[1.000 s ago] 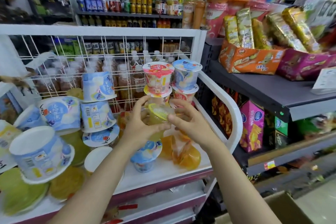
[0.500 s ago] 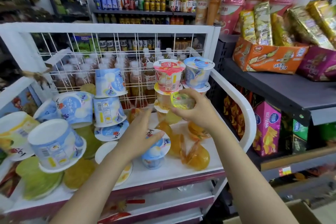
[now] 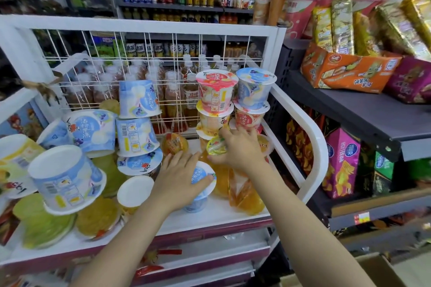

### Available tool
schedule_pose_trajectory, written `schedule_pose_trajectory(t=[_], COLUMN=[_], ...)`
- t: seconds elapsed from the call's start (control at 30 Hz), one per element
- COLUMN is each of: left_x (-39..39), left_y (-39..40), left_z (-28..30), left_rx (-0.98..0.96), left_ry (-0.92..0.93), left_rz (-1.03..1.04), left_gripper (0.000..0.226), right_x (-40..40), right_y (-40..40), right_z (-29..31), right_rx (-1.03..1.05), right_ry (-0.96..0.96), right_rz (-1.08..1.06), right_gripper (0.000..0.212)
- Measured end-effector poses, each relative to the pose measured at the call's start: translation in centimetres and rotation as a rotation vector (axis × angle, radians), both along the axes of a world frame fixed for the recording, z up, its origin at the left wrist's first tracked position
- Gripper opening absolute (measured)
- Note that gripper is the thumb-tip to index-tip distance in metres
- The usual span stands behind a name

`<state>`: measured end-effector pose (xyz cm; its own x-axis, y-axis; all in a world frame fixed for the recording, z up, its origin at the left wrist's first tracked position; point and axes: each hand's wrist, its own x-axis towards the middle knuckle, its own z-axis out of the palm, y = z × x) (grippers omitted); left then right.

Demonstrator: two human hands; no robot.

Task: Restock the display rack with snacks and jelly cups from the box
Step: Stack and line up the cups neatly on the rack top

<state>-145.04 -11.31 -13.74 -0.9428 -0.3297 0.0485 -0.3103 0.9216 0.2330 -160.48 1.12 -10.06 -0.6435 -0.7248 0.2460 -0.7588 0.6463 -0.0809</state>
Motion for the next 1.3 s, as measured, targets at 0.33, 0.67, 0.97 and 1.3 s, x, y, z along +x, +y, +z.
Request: schedule_pose_trajectory(t=[0.33,0.67,0.97,1.3], left_x=[-0.1,0.0,0.2,5.9], left_y=[0.0,0.1,0.2,-5.2], left_z=[0.0,0.1,0.8,1.4], left_rx=[-0.002,0.029,0.05,-0.041], left_ry=[0.009,0.02,-0.011,0.319], left_rz=[0.018,0.015,-0.004,0.194], left_gripper=[0.108,0.106,0.086,0.098], right_x=[0.0,-0.4,0.4,4.1], right_y=[0.2,1.3,1.5,-6.4], right_z=[-0.9,-0.5,0.0,1.2], right_rx=[0.074,0.171,0.106,-0.404], right_ry=[0.156,0.038,-0.044,-0.481], right_rz=[-0.036,-0.084,-0.108,0.295], right_gripper=[0.078,0.087,0.086,0.033])
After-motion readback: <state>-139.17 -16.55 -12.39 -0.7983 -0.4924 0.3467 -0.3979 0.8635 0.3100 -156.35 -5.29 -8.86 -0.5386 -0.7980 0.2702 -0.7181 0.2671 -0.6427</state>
